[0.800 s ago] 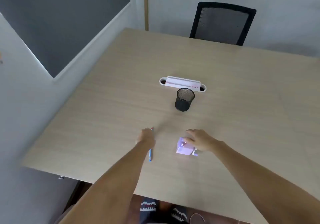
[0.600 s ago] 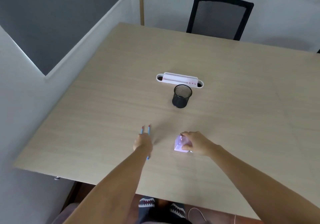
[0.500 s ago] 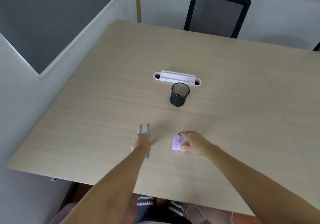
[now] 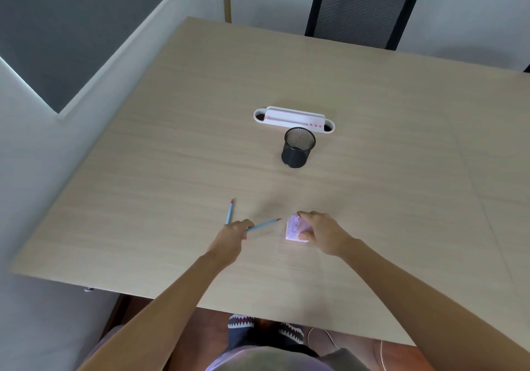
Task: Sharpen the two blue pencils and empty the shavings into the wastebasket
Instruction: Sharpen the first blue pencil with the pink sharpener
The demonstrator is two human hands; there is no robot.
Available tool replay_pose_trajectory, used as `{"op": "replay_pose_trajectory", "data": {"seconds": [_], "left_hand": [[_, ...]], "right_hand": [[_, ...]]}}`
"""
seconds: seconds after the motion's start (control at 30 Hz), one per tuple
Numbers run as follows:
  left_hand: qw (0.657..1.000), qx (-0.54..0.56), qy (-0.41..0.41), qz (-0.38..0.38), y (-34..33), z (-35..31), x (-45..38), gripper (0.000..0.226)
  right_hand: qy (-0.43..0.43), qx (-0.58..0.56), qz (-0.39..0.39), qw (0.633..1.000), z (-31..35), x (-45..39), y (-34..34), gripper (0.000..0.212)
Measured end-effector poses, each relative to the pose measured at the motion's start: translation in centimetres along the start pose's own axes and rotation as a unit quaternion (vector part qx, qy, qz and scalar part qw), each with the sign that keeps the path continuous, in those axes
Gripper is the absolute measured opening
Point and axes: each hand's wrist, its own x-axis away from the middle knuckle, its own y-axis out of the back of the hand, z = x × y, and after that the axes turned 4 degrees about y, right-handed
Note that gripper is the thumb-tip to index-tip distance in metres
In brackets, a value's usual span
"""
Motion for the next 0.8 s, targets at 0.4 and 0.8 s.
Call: {"op": "replay_pose_trajectory", "data": {"seconds": [0.4,0.8], "left_hand": [[0.996,0.061,-0.065,0.029,1.0,-0.8,-2.0,0.014],[0.994,0.028,-0.049,0.090,1.2,-2.6,-4.6,0.020]], "right_hand": [[0.010,0.010,0.021,1.000,0.2,-0.5,0.5,0.028],[0.010,0.029,0.035,0.999,-0.5,-0.7,0.0,0.048]]}}
